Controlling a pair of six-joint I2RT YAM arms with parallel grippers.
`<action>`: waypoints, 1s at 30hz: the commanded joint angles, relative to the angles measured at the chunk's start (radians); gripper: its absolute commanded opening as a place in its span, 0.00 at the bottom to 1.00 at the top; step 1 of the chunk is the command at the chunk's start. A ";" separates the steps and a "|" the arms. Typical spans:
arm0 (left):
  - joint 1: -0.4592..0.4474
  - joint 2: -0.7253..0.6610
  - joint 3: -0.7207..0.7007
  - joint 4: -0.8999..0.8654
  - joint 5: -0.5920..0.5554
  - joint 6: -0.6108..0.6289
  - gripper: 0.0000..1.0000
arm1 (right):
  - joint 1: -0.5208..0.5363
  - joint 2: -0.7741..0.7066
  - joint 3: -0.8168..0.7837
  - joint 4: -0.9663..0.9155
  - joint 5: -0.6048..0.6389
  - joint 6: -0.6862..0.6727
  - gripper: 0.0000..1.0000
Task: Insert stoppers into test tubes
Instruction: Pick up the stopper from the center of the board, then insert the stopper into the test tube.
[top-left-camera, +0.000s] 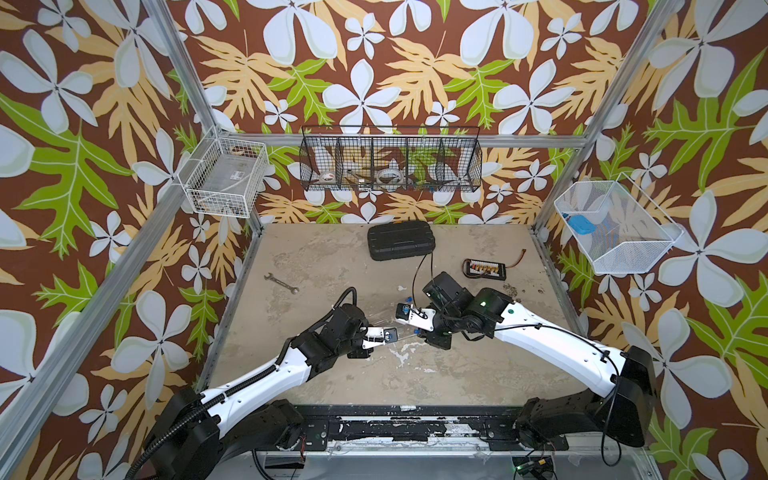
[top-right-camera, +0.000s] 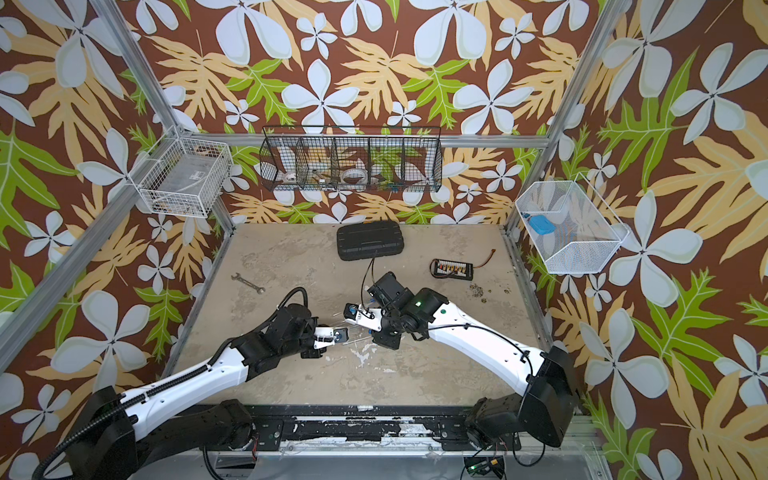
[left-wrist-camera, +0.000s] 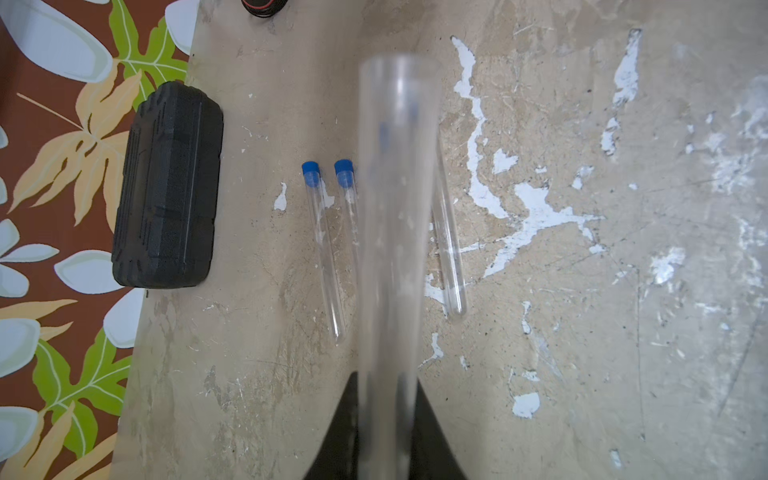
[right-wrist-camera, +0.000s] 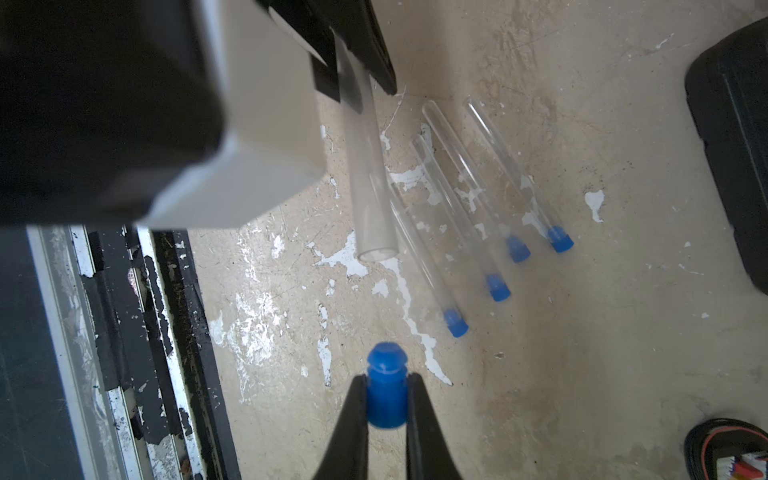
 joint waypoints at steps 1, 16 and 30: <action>-0.007 -0.005 0.001 0.013 -0.016 0.036 0.00 | 0.005 0.014 0.023 -0.011 -0.036 -0.007 0.10; -0.014 -0.027 -0.015 0.041 0.001 0.034 0.00 | 0.012 0.061 0.055 0.008 -0.063 0.004 0.10; -0.017 -0.033 -0.016 0.053 0.002 0.032 0.00 | 0.019 0.080 0.066 0.013 -0.073 0.005 0.10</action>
